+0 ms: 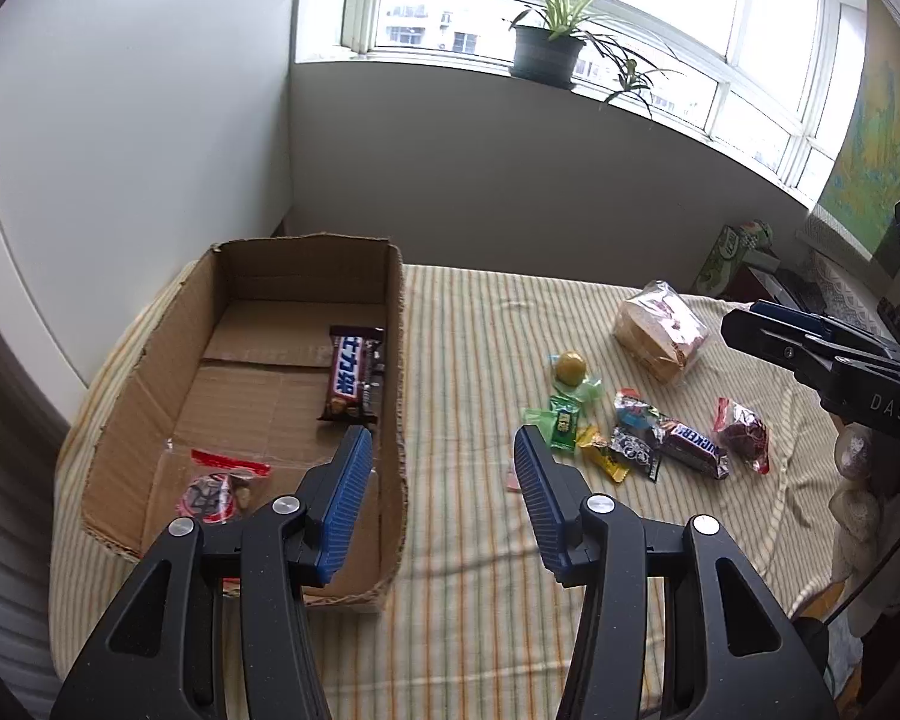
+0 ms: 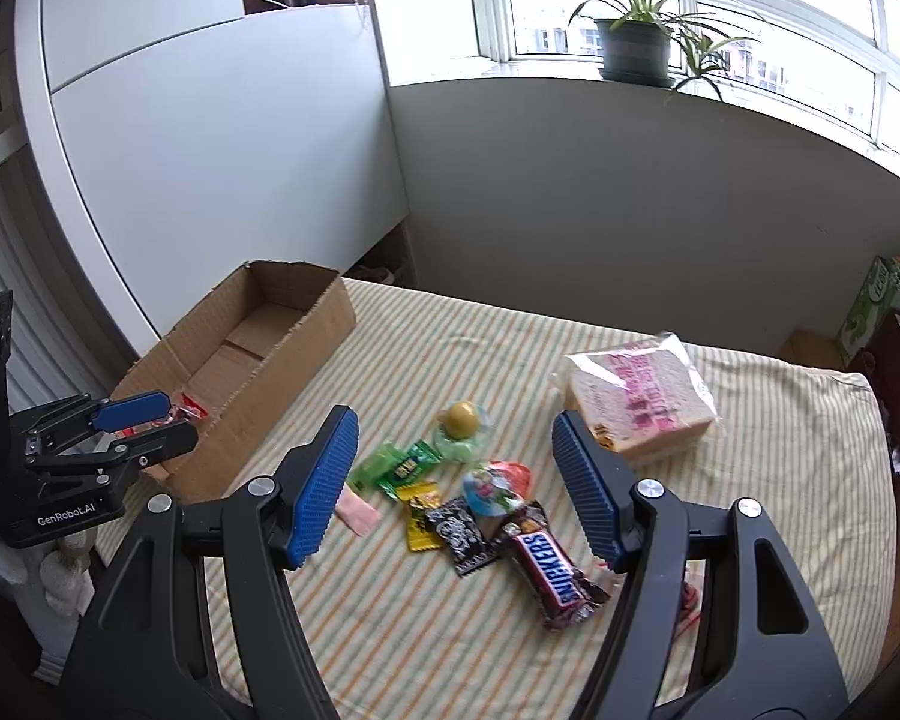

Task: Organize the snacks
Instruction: 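Grasp the round wrapped candy with the left tool while the right tool grasps the red-tied candy bag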

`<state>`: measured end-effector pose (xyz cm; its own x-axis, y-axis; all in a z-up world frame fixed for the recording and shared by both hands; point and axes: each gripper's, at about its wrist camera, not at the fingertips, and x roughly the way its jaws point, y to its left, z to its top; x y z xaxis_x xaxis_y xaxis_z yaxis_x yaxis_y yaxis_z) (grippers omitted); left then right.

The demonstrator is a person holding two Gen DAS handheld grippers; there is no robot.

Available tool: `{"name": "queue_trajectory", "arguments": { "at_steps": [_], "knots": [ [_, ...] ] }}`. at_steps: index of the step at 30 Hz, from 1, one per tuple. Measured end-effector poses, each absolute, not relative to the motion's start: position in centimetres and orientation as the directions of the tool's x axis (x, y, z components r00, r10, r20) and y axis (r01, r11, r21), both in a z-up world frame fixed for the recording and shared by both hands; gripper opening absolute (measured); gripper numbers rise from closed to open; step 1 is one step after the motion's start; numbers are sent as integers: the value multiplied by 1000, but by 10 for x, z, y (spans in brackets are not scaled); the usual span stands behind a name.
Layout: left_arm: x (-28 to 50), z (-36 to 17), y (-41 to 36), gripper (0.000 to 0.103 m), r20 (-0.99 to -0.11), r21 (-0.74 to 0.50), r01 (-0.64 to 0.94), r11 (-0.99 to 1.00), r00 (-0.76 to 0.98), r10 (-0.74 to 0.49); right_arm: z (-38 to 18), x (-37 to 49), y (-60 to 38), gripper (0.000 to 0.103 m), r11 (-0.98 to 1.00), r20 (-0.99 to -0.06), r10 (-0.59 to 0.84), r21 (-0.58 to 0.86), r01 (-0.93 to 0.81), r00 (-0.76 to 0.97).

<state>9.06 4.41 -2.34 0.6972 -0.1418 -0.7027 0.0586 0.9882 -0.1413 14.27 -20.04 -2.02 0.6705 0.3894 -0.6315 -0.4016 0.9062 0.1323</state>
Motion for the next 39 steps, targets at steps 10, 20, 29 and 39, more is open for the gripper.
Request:
{"name": "queue_trajectory", "arguments": {
  "at_steps": [10,20,29,39],
  "knots": [
    [97,-37,-17,48,-732,-151,163,975,645,-221,-47,135,-278,70,949,-680,280,92,-300,677],
    [114,-49,-62,48,-763,-140,223,965,597,-249,-76,139,-319,70,957,-715,271,127,-262,644],
    [150,-67,-96,48,-791,-125,274,954,553,-263,-104,151,-321,70,948,-745,291,138,-288,600],
    [177,-86,-103,48,-805,-124,287,950,531,-266,-123,163,-320,70,937,-763,321,171,-304,560]
  ]
}}
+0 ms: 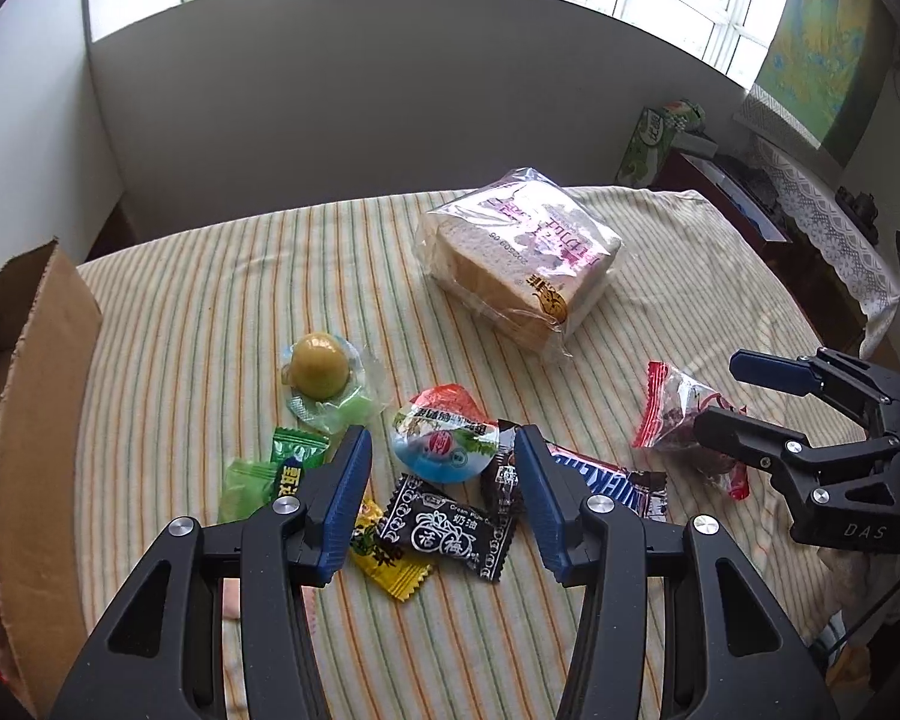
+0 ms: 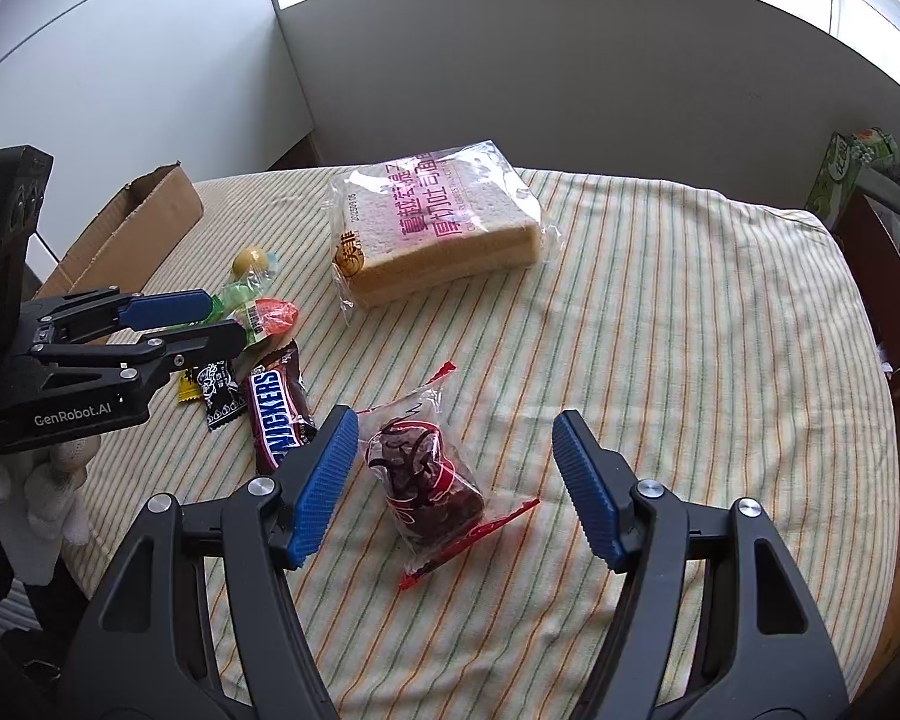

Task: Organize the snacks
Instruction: 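Grasp the round wrapped candy with the left tool while the right tool grasps the red-tied candy bag, then carry both snacks into the cardboard box and open both tools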

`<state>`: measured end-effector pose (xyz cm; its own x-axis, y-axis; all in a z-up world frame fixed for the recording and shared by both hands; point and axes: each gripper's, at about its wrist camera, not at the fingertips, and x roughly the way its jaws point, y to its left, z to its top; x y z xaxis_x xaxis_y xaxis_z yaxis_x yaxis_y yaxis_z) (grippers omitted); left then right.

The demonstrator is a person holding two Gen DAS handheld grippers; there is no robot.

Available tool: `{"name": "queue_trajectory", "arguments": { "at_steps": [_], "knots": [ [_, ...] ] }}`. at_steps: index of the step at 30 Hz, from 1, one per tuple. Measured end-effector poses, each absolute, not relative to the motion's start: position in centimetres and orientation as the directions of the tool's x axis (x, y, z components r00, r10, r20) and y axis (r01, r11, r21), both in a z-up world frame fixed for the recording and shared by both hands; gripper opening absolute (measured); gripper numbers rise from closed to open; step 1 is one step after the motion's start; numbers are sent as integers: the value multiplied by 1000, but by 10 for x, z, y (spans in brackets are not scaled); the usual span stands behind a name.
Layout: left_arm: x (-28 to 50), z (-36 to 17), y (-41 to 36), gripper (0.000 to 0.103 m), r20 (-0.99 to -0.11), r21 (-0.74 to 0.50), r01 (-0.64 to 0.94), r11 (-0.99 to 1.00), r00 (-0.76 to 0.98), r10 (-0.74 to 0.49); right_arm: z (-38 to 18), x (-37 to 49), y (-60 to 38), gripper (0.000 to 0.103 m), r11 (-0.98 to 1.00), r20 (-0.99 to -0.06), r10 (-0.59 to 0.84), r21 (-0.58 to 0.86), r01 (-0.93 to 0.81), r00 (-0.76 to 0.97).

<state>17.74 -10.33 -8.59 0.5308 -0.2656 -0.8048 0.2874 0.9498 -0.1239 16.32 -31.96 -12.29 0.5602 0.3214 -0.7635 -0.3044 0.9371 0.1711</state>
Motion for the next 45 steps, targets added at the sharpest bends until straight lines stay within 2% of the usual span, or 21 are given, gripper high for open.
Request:
{"name": "queue_trajectory", "arguments": {
  "at_steps": [5,12,14,18,19,21,24,27,35,45],
  "knots": [
    [184,-93,-104,48,-814,-114,294,949,520,-259,-127,165,-315,70,932,-769,328,170,-320,549],
    [189,-103,-108,41,-829,-101,309,946,500,-252,-131,168,-308,70,928,-775,329,162,-335,539],
    [189,-102,-108,41,-827,-103,310,945,502,-255,-131,168,-307,64,927,-778,330,160,-339,534],
    [189,-103,-108,40,-824,-103,313,944,504,-258,-132,165,-303,63,923,-786,330,154,-353,522],
    [189,-103,-108,40,-824,-101,314,944,505,-256,-133,164,-302,61,923,-788,326,148,-355,522],
    [190,-105,-110,38,-824,-99,313,944,507,-254,-135,164,-300,47,922,-797,326,149,-358,509],
    [191,-105,-110,37,-821,-97,312,945,511,-253,-138,164,-301,36,924,-803,321,150,-353,501],
    [191,-105,-110,36,-820,-92,308,947,516,-248,-137,164,-304,34,925,-802,326,161,-345,500],
    [185,-93,-103,36,-807,-95,305,948,534,-253,-124,158,-310,32,933,-782,324,170,-317,532],
    [159,-57,-81,36,-763,-114,294,949,586,-273,-74,136,-293,32,925,-732,339,145,-351,590]
  ]
}}
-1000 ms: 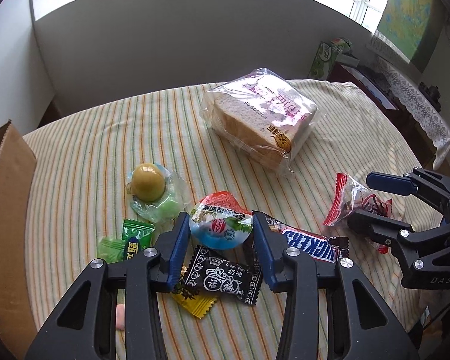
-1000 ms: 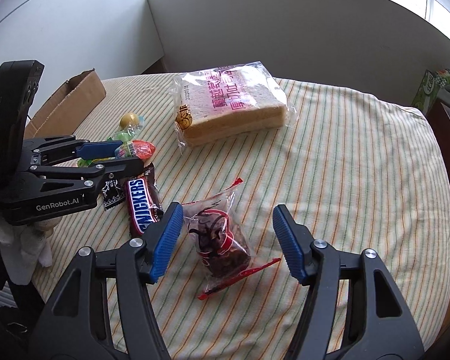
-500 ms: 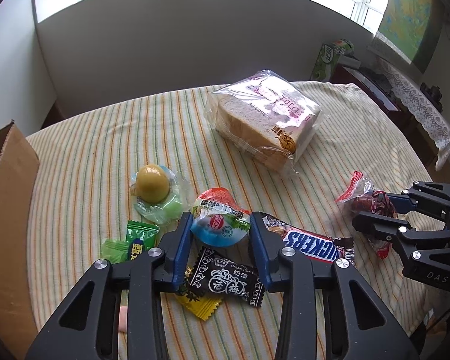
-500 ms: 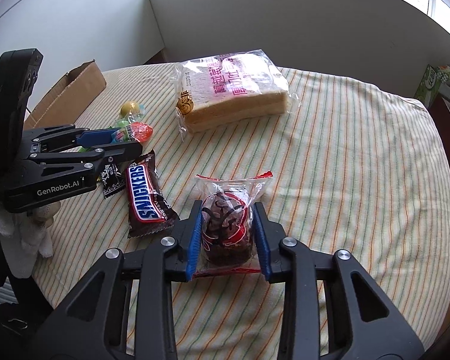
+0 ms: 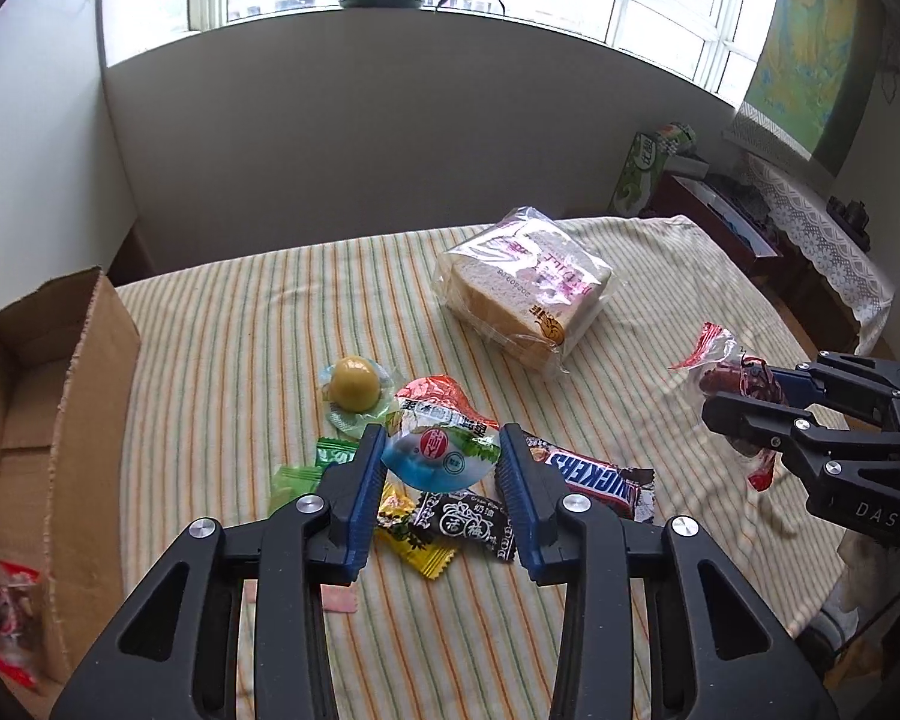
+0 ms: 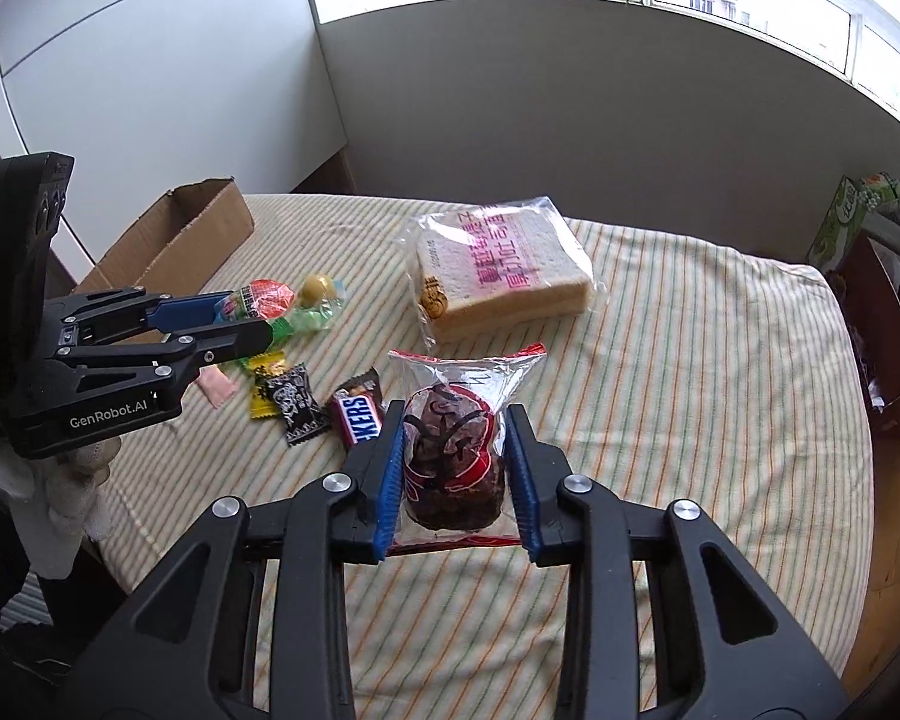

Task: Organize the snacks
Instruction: 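Carry both snacks into the cardboard box and open both tools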

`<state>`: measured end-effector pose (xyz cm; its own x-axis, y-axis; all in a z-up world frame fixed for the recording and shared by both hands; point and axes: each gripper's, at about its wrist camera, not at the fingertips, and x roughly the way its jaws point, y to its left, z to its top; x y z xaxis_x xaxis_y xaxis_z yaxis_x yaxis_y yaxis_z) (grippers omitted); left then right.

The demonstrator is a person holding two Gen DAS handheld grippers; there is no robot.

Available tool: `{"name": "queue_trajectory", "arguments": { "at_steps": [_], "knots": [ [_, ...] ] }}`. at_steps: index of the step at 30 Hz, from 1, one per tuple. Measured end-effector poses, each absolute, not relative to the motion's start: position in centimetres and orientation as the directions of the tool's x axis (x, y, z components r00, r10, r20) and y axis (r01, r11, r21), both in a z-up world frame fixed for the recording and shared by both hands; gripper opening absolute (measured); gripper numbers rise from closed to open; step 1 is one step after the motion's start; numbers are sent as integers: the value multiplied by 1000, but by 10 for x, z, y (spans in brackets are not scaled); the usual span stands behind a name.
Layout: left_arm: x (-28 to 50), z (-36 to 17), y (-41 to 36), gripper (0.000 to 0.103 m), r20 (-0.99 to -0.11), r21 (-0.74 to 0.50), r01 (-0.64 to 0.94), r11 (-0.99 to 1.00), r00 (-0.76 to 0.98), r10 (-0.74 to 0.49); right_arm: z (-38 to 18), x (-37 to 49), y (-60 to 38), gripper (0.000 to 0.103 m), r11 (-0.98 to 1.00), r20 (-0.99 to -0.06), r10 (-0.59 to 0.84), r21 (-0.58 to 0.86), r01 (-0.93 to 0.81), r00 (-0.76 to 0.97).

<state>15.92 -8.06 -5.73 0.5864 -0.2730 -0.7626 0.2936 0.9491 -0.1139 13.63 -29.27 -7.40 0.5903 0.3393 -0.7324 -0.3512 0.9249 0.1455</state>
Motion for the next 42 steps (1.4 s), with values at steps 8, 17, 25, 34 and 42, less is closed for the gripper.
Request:
{"name": "queue_trajectory", "arguments": {
  "at_steps": [8,17,25,34,42],
  "knots": [
    [133,-30,-39,36,-728,-116,242,963,640,-248,-39,131,-235,32,890,-697,397,134,-436,597],
    [106,-20,25,36,-705,-125,132,983,686,-182,-12,130,-150,32,823,-664,492,143,-550,563],
    [90,-20,82,36,-705,-120,34,992,701,-109,-5,138,-75,32,765,-657,548,144,-627,518],
    [82,-27,141,36,-709,-139,-66,988,704,-53,-19,155,-12,32,731,-686,561,146,-667,463],
    [81,-35,160,37,-715,-153,-92,984,698,-46,-30,158,16,46,723,-712,545,131,-678,443]
  ]
}}
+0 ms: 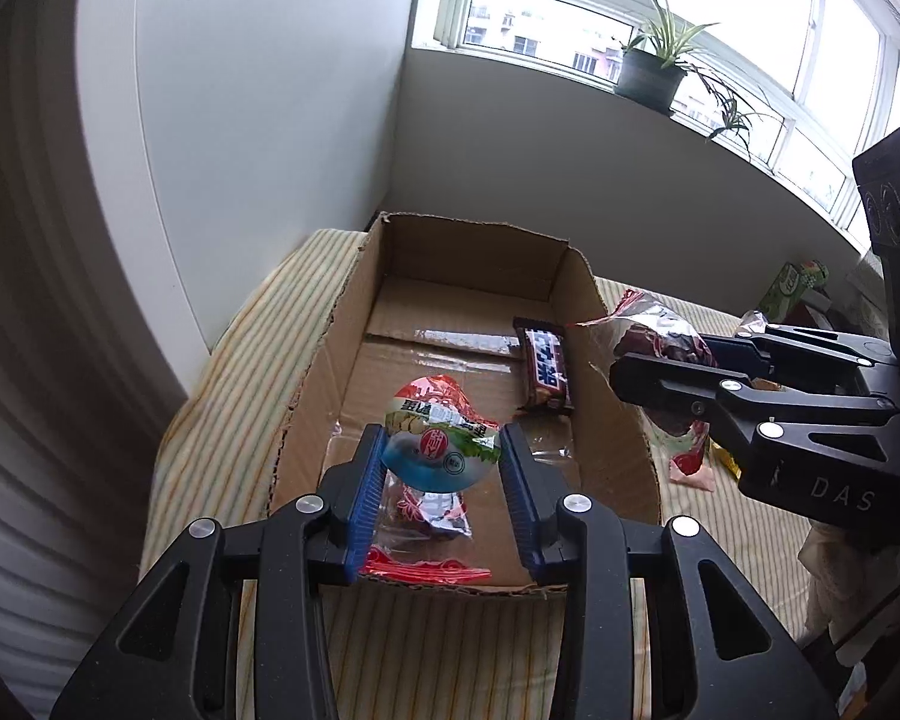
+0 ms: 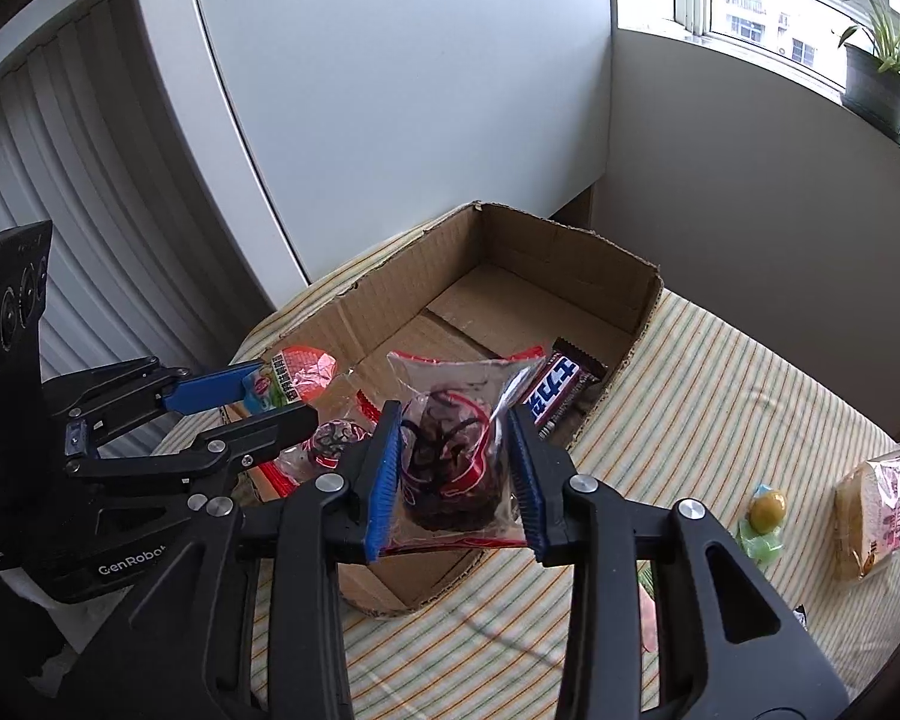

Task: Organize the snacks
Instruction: 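Carry both snacks into the cardboard box and open both tools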

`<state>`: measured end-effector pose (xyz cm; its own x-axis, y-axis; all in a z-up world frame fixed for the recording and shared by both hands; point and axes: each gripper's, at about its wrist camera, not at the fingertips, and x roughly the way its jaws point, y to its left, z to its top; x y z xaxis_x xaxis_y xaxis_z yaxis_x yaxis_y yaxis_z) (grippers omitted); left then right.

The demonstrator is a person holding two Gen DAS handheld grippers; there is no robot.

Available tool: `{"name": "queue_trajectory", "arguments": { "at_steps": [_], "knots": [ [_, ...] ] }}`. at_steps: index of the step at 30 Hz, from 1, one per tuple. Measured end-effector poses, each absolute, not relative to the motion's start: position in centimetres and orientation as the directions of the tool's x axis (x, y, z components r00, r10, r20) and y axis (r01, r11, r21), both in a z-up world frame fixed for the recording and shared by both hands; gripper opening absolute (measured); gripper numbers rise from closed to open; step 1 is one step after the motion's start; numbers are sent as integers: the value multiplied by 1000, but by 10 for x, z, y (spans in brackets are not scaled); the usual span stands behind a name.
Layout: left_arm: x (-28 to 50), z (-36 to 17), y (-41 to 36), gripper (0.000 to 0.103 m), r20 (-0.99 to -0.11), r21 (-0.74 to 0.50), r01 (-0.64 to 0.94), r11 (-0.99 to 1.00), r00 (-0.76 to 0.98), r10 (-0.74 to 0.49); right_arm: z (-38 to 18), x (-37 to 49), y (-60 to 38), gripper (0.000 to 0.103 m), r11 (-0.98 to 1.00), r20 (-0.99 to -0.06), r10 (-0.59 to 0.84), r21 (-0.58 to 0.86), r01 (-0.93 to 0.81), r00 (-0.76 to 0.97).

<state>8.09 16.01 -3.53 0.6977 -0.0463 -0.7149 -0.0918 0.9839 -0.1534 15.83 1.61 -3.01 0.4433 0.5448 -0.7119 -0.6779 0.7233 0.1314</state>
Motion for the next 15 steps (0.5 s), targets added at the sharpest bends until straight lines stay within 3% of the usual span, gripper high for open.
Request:
{"name": "queue_trajectory", "arguments": {
  "at_steps": [1,2,3,8,15],
  "knots": [
    [79,-36,161,38,-715,-153,-93,984,697,-46,-31,159,18,53,726,-711,543,130,-675,447],
    [79,-37,163,41,-716,-153,-98,983,697,-42,-30,160,19,68,731,-708,542,131,-670,453],
    [79,-38,164,42,-717,-156,-102,983,696,-42,-30,160,18,74,735,-702,544,136,-664,459],
    [80,-38,170,48,-711,-171,-112,979,702,-44,-26,161,13,74,743,-698,545,145,-653,465],
    [80,-36,163,48,-706,-177,-106,979,706,-51,-22,157,-3,74,755,-695,535,138,-641,480]
  ]
}}
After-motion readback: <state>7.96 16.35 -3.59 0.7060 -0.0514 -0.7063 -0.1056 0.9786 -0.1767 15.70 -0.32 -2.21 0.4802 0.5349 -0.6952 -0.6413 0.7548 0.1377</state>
